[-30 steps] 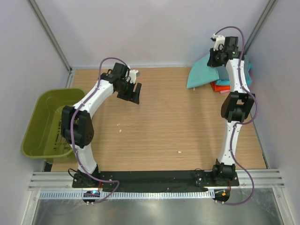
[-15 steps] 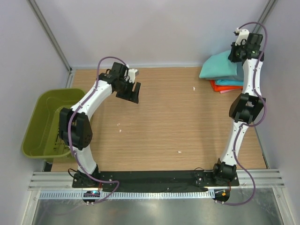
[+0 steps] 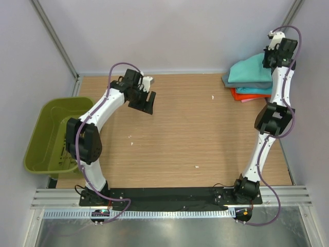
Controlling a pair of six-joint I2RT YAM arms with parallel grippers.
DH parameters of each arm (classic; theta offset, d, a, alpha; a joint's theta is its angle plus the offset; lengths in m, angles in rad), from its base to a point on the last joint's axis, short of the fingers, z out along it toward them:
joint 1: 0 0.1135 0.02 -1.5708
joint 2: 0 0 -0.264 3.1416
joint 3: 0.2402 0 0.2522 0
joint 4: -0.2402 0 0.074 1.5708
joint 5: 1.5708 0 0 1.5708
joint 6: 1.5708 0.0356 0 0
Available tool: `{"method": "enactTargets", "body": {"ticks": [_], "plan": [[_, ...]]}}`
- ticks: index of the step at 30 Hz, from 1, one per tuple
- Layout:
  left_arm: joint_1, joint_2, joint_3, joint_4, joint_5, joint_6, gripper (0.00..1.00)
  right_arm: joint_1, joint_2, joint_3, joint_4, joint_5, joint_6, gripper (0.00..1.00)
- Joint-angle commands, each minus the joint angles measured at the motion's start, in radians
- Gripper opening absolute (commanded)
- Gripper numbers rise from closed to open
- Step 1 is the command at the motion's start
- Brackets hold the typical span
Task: Fold and stack the t-shirts
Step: Neatly place the folded tshirt to the corner
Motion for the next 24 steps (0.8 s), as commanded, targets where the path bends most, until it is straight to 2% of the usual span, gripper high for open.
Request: {"method": "enactTargets", "body": {"ticks": [1, 4, 5, 6, 8, 13, 14, 18, 24], "plan": [[-0.016, 0.001, 0.027, -0.009, -0.02, 0.018, 0.72, 0.005, 0.036, 0.046, 0.144, 0.098, -0.007, 0.01], [-0.028, 0.001, 0.025, -0.012, -0.029, 0.02, 0.72, 0.026, 0.062, 0.046, 0.235, 0.181, -0.035, 0.04], [-0.037, 0.003, 0.028, -0.013, -0.031, 0.02, 0.73, 0.035, 0.065, 0.046, 0.25, 0.201, -0.049, 0.36], [-0.04, 0.005, 0.028, -0.013, -0.034, 0.02, 0.72, 0.043, 0.064, 0.047, 0.259, 0.228, -0.065, 0.54], [-0.051, 0.001, 0.034, -0.016, -0.04, 0.02, 0.73, 0.066, 0.019, 0.047, 0.276, 0.292, -0.086, 0.77], [-0.06, -0.02, 0.024, -0.001, -0.06, 0.038, 0.73, 0.089, -0.194, -0.043, 0.328, 0.249, 0.016, 0.81], [-0.062, -0.022, 0.022, 0.005, -0.06, 0.038, 0.73, 0.097, -0.271, -0.113, 0.341, 0.226, 0.029, 0.81], [-0.06, -0.031, 0.022, -0.001, -0.066, 0.038, 0.73, 0.141, -0.378, -0.258, 0.342, 0.137, 0.022, 0.81], [-0.06, -0.064, 0.002, 0.004, -0.077, 0.04, 0.73, 0.18, -0.332, -0.341, 0.234, 0.033, 0.171, 0.81]]}}
